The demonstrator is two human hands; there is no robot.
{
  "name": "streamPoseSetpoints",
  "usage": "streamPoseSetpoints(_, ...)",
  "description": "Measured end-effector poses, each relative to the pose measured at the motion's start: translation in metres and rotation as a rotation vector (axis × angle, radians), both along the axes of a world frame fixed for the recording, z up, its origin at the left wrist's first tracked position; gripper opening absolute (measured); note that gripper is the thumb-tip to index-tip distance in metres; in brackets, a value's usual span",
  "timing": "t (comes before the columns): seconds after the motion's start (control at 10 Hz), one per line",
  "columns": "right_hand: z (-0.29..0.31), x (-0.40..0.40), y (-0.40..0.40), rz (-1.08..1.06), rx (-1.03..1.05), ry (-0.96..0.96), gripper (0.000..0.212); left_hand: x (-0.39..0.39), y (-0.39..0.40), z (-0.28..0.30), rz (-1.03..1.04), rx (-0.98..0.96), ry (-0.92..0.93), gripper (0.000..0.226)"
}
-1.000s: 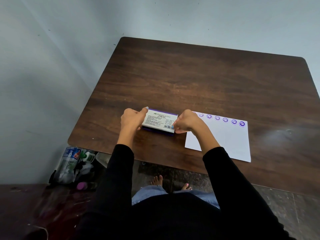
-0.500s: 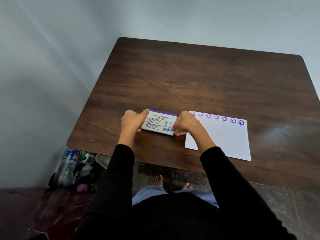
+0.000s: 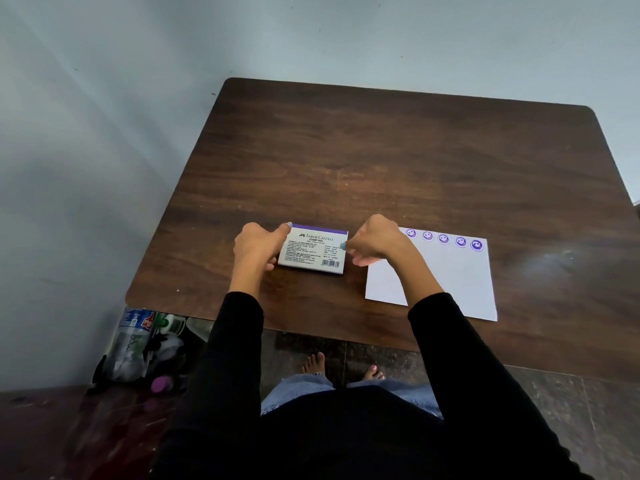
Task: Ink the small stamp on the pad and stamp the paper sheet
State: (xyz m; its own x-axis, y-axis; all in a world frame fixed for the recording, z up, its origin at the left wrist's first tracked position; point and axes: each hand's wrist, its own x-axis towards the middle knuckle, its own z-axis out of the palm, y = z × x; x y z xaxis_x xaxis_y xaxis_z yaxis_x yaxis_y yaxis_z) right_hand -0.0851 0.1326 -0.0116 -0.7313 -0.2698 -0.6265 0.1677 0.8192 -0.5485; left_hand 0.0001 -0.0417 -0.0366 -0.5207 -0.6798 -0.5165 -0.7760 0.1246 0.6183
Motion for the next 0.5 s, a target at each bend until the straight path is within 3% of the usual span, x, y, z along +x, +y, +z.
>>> streamPoseSetpoints(0.1,0.007,-0.009,0.014,-0.063,-0.028,0.066,0.015,-0.005,0.002,0.003,-0.08,-0.119,-0.061,0.054)
streamPoseSetpoints(0.2,0.001,-0.016,0.029,-0.198,-0.045,0.364,0.02,-0.011,0.014,0.012,-0.18,-0.264,-0.08,0.048)
streamPoseSetpoints(0.3,-0.011,-0.012,0.037,-0.325,-0.134,0.685,0.022,-0.018,0.041,0.021,-0.267,-0.492,0.061,0.035)
streamPoseSetpoints(0.4,-0.028,-0.007,0.046,-0.368,-0.177,0.912,0.021,-0.028,0.075,0.019,-0.352,-0.632,0.345,0.034)
streamPoseSetpoints(0.5,-0.041,-0.002,0.051,-0.287,-0.149,1.092,0.021,-0.036,0.105,0.011,-0.531,-0.694,0.452,0.042)
